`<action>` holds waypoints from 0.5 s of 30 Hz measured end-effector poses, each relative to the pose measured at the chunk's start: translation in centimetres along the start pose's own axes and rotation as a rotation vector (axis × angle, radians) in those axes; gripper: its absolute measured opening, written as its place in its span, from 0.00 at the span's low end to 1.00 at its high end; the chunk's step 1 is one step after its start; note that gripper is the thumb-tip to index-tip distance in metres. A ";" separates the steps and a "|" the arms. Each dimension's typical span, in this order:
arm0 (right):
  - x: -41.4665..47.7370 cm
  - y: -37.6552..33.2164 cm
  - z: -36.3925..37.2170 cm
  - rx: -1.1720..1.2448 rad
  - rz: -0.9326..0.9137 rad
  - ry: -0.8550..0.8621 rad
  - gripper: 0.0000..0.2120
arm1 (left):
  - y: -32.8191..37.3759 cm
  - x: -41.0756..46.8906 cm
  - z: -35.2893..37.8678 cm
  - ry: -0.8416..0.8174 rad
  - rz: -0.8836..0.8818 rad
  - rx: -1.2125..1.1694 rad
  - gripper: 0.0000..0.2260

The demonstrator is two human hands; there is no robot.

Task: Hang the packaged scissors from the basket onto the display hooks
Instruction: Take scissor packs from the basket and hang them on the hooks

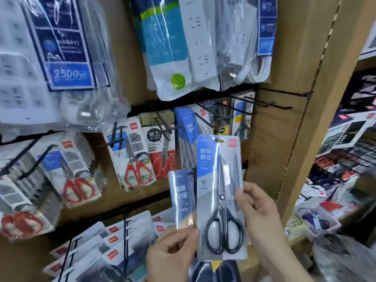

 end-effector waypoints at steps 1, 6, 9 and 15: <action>0.7 -0.5 0.0 0.023 -0.027 -0.012 0.07 | 0.2 0.4 0.6 0.000 0.021 0.009 0.20; 3.1 -1.2 0.3 0.063 -0.115 -0.056 0.20 | 0.6 1.9 2.3 -0.036 0.045 0.051 0.17; 3.3 -0.4 0.0 0.078 -0.121 -0.058 0.06 | 0.3 1.8 2.1 -0.055 0.043 0.104 0.19; 2.7 -0.5 0.5 0.095 -0.115 0.031 0.07 | 0.6 1.5 1.3 -0.124 0.034 0.111 0.16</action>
Point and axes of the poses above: each hand's wrist, its own x-axis towards the middle knuckle, its own z-axis out of the palm, y = z × x, the point moved 2 cm from there along x, towards the middle knuckle, and after that the axes turned 9 degrees about -x, right-handed, at the moved point
